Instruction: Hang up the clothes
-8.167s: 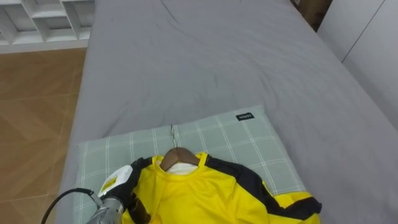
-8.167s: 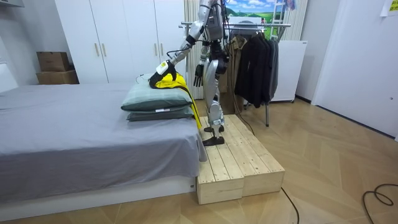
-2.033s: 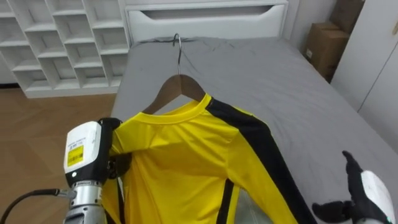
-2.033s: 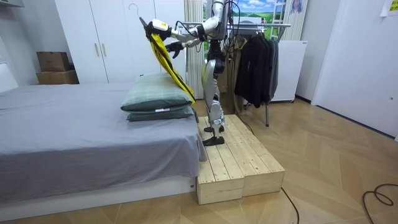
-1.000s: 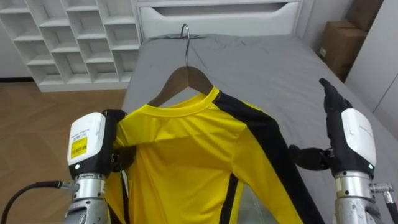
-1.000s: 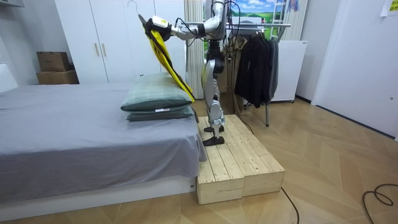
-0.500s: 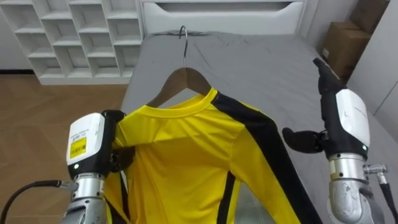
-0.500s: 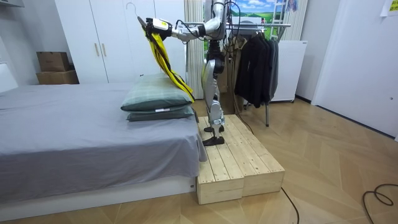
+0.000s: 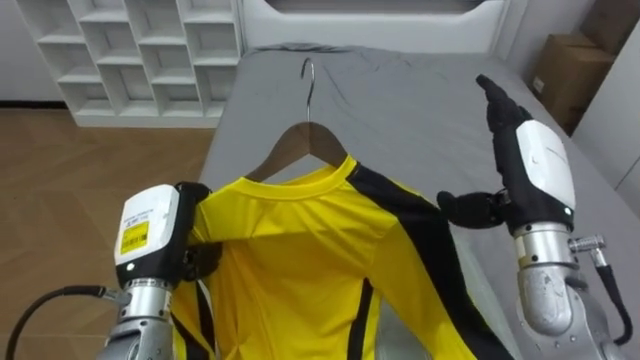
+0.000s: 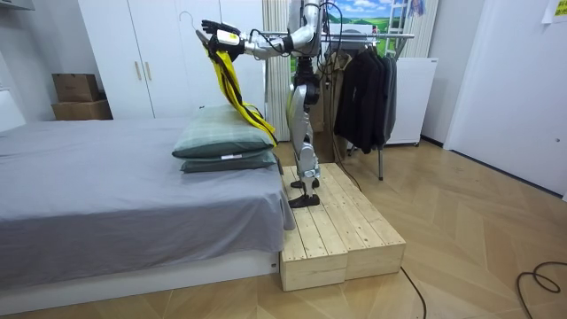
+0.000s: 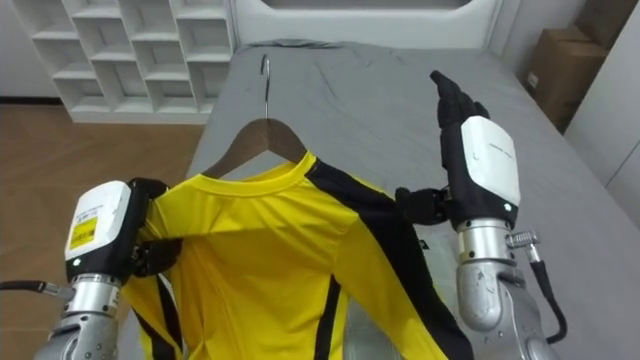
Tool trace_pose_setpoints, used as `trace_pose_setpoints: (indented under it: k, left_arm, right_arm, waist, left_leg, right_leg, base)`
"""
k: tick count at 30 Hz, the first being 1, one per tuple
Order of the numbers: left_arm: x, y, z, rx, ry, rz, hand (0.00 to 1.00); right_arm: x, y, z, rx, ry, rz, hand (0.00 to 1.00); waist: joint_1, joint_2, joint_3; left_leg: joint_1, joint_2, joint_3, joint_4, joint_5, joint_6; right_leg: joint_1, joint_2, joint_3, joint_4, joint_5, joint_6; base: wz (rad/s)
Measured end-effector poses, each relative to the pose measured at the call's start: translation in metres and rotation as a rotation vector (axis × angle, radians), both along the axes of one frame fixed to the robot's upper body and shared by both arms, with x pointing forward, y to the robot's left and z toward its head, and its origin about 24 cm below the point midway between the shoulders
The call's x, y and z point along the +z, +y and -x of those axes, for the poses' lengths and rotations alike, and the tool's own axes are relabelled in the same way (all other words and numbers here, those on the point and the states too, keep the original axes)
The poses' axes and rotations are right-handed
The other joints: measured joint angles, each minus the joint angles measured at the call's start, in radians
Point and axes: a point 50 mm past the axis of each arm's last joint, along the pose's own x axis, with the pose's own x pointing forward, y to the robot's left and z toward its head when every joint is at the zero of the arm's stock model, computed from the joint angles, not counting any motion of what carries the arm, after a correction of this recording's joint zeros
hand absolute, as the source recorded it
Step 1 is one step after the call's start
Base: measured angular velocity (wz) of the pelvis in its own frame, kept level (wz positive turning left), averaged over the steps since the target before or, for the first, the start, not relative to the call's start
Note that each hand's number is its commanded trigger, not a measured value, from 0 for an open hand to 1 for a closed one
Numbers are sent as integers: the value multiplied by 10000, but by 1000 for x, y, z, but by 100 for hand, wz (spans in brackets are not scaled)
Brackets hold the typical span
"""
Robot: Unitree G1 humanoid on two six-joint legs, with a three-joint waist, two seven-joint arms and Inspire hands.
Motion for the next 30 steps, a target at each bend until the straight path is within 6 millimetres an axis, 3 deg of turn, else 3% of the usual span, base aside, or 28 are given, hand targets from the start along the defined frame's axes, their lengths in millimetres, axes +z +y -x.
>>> trace_pose_setpoints:
  k: [6,16,25,30]
  left_arm:
    - [1,-7,-2,-130,-70,-187,100]
    - [17,-14,-12,-436,-302,-251,100]
    - [16,-16,-12,-405,-253,-149,100]
    - [16,-16,-12,-378,-268,-158,100]
  right_arm:
    - [-10,-1,-7,50,722,104,0]
    - [-18,18,-18,1104,1970,290,0]
    - [-37,14,-22,1508,3557,-633,0]
    - [-41,13,-22,2065,4253,-2171,0]
  waist:
    - [187,-24,-7]
    - [261,-259,-23]
    - [467,-327,-7]
    - [488,-254,7]
  left_leg:
    - [1,-7,0,-3,3,1]
    - [-55,-57,-149,26,18,13]
    - [-135,-143,-257,24,52,61]
    - [-148,-152,-322,25,52,61]
  right_leg:
    - [7,-7,-6,-1,0,0]
    - [44,-55,-258,3,0,0]
    - [29,-127,-387,-31,15,26]
    - [57,-127,-460,-43,15,27]
  base:
    - [0]
    - [5]
    - [4]
    - [2]
